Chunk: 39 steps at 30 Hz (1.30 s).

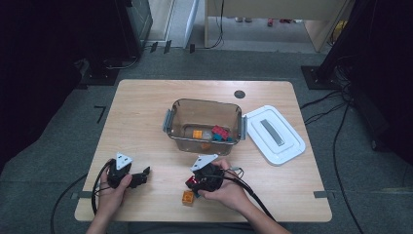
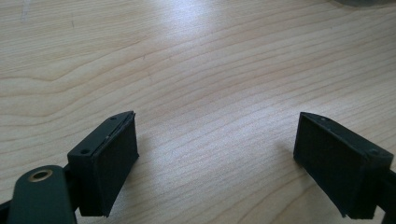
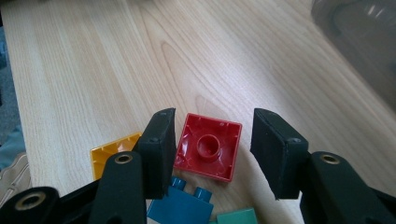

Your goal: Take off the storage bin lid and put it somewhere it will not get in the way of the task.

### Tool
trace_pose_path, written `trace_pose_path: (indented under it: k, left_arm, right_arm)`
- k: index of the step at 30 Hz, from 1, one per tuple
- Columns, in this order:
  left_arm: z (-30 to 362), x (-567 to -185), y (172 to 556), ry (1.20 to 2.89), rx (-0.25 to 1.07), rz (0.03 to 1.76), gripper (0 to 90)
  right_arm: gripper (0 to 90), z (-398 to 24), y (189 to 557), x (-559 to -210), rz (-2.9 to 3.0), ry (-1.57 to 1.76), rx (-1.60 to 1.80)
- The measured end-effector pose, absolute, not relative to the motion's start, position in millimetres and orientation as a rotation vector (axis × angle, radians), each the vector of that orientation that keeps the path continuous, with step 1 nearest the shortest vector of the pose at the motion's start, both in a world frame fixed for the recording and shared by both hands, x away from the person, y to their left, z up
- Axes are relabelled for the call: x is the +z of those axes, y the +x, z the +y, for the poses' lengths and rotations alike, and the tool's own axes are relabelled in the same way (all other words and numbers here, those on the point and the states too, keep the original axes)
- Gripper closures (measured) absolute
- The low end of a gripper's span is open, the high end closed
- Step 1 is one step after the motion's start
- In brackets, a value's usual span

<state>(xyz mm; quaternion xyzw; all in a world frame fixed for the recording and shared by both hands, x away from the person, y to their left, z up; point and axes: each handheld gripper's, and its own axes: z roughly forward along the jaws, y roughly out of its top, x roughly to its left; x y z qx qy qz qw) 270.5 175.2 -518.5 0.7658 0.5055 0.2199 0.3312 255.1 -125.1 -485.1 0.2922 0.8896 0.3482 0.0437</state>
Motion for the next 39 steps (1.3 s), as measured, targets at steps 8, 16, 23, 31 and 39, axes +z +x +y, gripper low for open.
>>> trace_pose_path:
  k: [8, 16, 23, 31, 39]
  left_arm:
    - [175, -519, 270, 2.001, 0.575, 1.322, 13.5]
    - [175, -518, 271, 2.002, 0.575, 1.321, 13.5]
    - [175, -518, 271, 2.002, 0.575, 1.321, 13.5]
    - [175, -518, 270, 2.002, 0.575, 1.321, 13.5]
    - [175, -518, 270, 2.002, 0.575, 1.321, 13.5]
  right_arm:
    - [51.5, -122, 254, -491, 2.727, 0.892, 1.024]
    - [57.3, -120, 253, -494, 2.735, 0.872, 0.977]
    - [59.3, -121, 254, -494, 2.755, 0.859, 0.981]
    - [59.5, -124, 254, -487, 2.751, 0.852, 1.004]
    - [59.6, -131, 256, -473, 2.732, 0.856, 1.06]
